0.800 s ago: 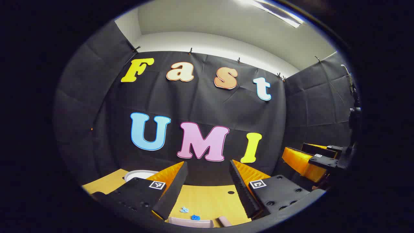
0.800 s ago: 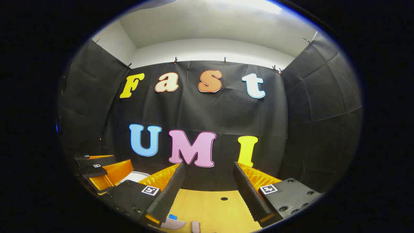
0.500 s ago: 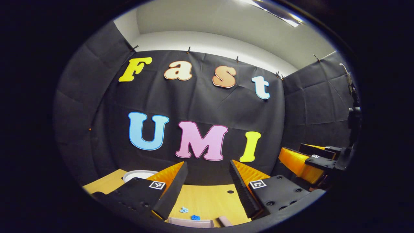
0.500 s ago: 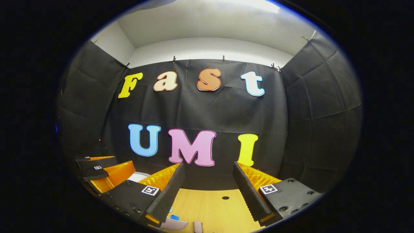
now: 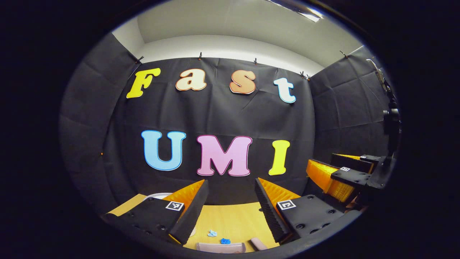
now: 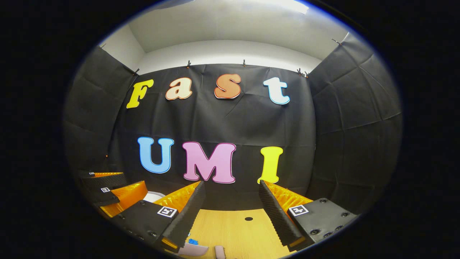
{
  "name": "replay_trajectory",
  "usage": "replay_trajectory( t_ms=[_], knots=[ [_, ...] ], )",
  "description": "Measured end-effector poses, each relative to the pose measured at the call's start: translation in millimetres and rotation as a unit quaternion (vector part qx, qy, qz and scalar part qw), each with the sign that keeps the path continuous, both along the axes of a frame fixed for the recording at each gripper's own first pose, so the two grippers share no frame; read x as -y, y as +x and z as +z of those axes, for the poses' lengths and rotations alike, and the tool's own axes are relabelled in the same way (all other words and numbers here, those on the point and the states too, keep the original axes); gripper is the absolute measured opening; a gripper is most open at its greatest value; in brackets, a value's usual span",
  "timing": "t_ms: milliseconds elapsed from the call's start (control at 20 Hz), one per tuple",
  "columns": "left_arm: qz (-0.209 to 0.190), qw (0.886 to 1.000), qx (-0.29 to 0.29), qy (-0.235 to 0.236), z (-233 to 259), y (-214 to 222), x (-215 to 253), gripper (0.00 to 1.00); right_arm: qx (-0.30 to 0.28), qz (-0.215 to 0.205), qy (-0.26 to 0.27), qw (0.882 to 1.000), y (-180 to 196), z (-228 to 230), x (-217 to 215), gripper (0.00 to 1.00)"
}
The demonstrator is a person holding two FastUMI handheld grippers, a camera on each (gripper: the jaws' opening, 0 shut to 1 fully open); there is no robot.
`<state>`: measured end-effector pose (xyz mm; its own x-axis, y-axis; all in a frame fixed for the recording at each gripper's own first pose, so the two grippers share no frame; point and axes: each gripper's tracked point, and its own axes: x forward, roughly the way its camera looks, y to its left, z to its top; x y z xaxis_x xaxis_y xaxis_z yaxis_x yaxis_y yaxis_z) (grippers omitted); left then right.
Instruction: Pick up the small broom and dustpan from the desktop, sweep the trash into the dustpan with the broom, and then empty the trash into the garbage bin.
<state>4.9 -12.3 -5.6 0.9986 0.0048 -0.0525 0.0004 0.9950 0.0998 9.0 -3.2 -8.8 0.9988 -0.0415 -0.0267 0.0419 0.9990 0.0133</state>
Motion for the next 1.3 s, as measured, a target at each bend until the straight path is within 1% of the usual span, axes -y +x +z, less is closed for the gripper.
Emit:
replay_trajectory(
  t_ms=[50, 150, 250, 300, 500, 700, 1050, 1300],
  knots=[
    [0.000, 1.000, -0.003, -0.002, -1.9, 0.2, -1.3, 0.77, -0.001, 0.001, -0.001, 1.000, -0.5, -1.8, -0.8, 0.96],
    [-0.008, 1.000, 0.001, -0.022, 0.3, -0.7, 0.4, 0.77, -0.004, 0.010, 0.002, 1.000, -0.8, -3.3, -5.5, 0.96],
    [-0.009, 0.999, 0.019, -0.040, 11.1, -3.8, -3.2, 0.77, -0.004, 0.010, 0.000, 1.000, 0.0, -0.8, -4.2, 0.96],
    [-0.005, 0.999, 0.028, -0.041, 16.5, -4.0, -7.1, 0.77, -0.003, 0.010, -0.001, 1.000, -0.7, -0.9, -4.5, 0.96],
    [0.000, 0.999, 0.045, -0.026, 23.7, -5.4, -10.3, 0.77, 0.002, 0.011, -0.004, 1.000, -3.2, 2.8, -7.2, 0.96],
    [-0.010, 0.999, 0.040, -0.013, 24.8, -7.7, -7.0, 0.77, 0.004, 0.011, -0.006, 1.000, -4.8, 5.8, -10.2, 0.96],
    [-0.007, 0.999, 0.042, -0.010, 25.5, -12.7, -13.0, 0.76, 0.008, 0.019, -0.014, 1.000, -5.2, 8.2, -21.5, 0.96],
    [-0.001, 1.000, 0.030, -0.006, 21.9, -13.0, -16.6, 0.77, 0.007, 0.024, -0.017, 1.000, -4.2, 5.7, -27.5, 0.96]
  ],
)
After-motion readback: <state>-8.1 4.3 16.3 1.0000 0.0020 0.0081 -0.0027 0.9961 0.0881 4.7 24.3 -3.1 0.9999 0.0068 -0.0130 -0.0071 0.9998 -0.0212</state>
